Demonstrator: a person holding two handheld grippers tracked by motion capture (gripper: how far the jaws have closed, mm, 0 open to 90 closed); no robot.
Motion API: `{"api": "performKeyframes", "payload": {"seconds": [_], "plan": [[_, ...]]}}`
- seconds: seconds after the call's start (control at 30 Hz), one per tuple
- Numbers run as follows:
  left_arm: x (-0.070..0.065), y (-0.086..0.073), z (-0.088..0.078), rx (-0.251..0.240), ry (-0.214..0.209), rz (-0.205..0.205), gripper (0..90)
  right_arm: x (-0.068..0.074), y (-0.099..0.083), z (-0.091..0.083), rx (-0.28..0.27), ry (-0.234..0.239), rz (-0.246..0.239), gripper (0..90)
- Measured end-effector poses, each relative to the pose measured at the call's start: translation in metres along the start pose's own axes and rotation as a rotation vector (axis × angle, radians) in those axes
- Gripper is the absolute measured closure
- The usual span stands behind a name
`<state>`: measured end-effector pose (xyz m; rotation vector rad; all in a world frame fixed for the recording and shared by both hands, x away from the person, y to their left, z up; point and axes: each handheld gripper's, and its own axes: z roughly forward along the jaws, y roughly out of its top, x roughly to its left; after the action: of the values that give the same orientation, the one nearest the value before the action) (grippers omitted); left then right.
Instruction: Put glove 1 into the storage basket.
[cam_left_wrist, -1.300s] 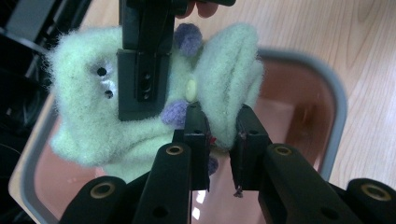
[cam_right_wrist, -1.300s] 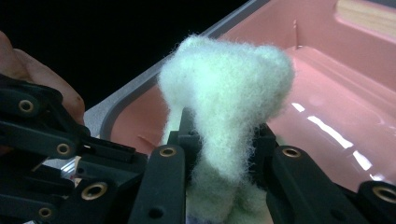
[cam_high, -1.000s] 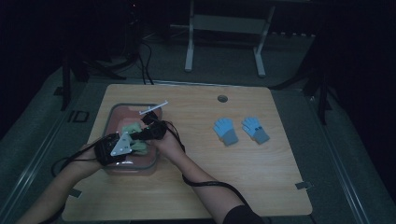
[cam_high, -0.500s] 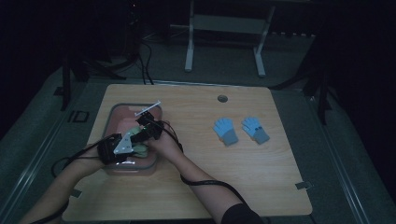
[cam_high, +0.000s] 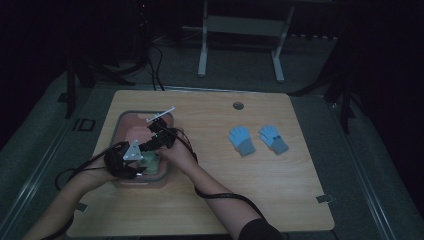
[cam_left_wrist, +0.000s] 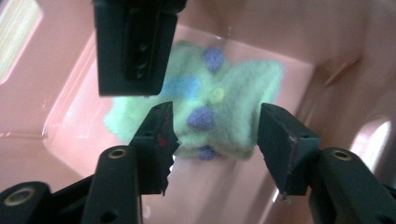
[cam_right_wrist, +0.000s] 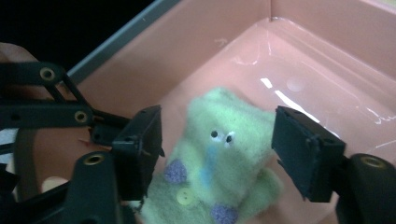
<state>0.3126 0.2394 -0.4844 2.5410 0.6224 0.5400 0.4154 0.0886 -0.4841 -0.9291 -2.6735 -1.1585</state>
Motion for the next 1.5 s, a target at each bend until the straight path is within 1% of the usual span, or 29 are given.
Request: {"api": "performKeyframes", "payload": {"seconds": [0.03,0.07,0.1,0.2,0.3,0.37,0.4,0.47,0.5,0.53,0.63,0.67,0.7,0.73,0.83,0.87,0.9,0.93,0.97,1.0,1.07,1.1,1.2,1.23,1.27,1.3,1.37,1.4,1.5], "plan": [[0.0,0.0,-0.003,-0.004,0.005,-0.009,45.5,0.0,0.0,-0.001,0.001,0.01,-0.011,28.0],[0.0,0.0,-0.003,-0.004,0.005,-0.009,45.5,0.0,0.0,-0.001,0.001,0.01,-0.011,28.0],[-0.001,0.0,-0.009,-0.009,0.005,-0.034,45.5,0.001,0.0,-0.003,0.002,0.018,-0.018,25.9],[-0.003,0.002,-0.015,-0.019,-0.001,-0.051,45.5,0.001,0.0,-0.01,-0.009,0.042,-0.018,21.2],[-0.006,0.006,-0.019,-0.025,-0.008,-0.055,45.5,0.002,0.0,-0.016,-0.015,0.058,-0.027,18.8],[-0.008,0.009,-0.021,-0.03,-0.015,-0.062,45.5,0.003,-0.001,-0.021,-0.022,0.059,-0.036,18.7],[-0.009,0.01,-0.022,-0.031,-0.009,-0.059,45.5,0.004,-0.001,-0.024,-0.029,0.059,-0.037,18.5],[-0.01,0.014,-0.024,-0.044,-0.012,-0.068,45.5,0.004,-0.001,-0.031,-0.037,0.053,-0.039,18.4],[-0.01,0.016,-0.024,-0.048,-0.008,-0.069,45.5,0.003,-0.002,-0.035,-0.039,0.059,-0.046,17.2],[-0.01,0.017,-0.025,-0.051,-0.013,-0.072,45.5,0.003,-0.003,-0.038,-0.044,0.059,-0.047,17.0],[-0.012,0.024,-0.025,-0.06,-0.018,-0.071,45.6,0.002,-0.007,-0.049,-0.046,0.037,-0.068,17.1],[-0.012,0.024,-0.025,-0.06,-0.018,-0.071,45.6,0.002,-0.007,-0.049,-0.046,0.037,-0.068,17.1],[-0.013,0.027,-0.025,-0.065,-0.026,-0.072,45.6,-0.001,-0.011,-0.058,-0.048,0.024,-0.076,17.1],[-0.015,0.032,-0.023,-0.062,-0.029,-0.07,45.6,-0.002,-0.013,-0.061,-0.049,0.02,-0.074,17.1],[-0.016,0.036,-0.021,-0.069,-0.04,-0.068,45.5,-0.008,-0.02,-0.071,-0.049,0.009,-0.068,17.2],[-0.019,0.042,-0.019,-0.07,-0.046,-0.057,45.6,-0.011,-0.023,-0.074,-0.05,0.005,-0.064,17.2],[-0.02,0.044,-0.018,-0.072,-0.051,-0.056,45.6,-0.013,-0.026,-0.077,-0.054,0.007,-0.059,17.2],[-0.02,0.044,-0.018,-0.072,-0.051,-0.056,45.6,-0.015,-0.028,-0.079,-0.055,0.005,-0.057,17.2],[-0.022,0.046,-0.017,-0.072,-0.052,-0.051,45.6,-0.015,-0.028,-0.079,-0.055,0.005,-0.057,17.2],[-0.025,0.052,-0.015,-0.076,-0.061,-0.045,45.6,-0.019,-0.034,-0.084,-0.054,0.0,-0.051,17.3],[-0.027,0.055,-0.014,-0.076,-0.06,-0.042,45.6,-0.021,-0.037,-0.086,-0.052,-0.001,-0.051,17.3],[-0.031,0.061,-0.012,-0.081,-0.073,-0.035,45.6,-0.024,-0.042,-0.09,-0.051,-0.005,-0.05,17.3],[-0.037,0.07,-0.008,-0.087,-0.083,-0.032,45.5,-0.029,-0.051,-0.097,-0.049,-0.016,-0.056,17.2],[-0.037,0.07,-0.008,-0.087,-0.083,-0.032,45.5,-0.031,-0.054,-0.099,-0.045,-0.023,-0.06,17.3],[-0.038,0.073,-0.007,-0.088,-0.083,-0.027,45.5,-0.031,-0.054,-0.099,-0.045,-0.023,-0.06,17.3],[-0.042,0.078,-0.004,-0.094,-0.094,-0.043,45.6,-0.036,-0.06,-0.103,-0.04,-0.039,-0.063,17.2],[-0.043,0.081,-0.003,-0.099,-0.1,-0.048,45.7,-0.039,-0.063,-0.105,-0.044,-0.039,-0.063,17.2],[-0.048,0.086,0.0,-0.096,-0.106,-0.047,45.7,-0.044,-0.069,-0.11,-0.047,-0.05,-0.059,17.2],[-0.051,0.091,0.004,-0.098,-0.114,-0.048,45.7,-0.05,-0.078,-0.117,-0.055,-0.066,-0.067,17.1]]}}
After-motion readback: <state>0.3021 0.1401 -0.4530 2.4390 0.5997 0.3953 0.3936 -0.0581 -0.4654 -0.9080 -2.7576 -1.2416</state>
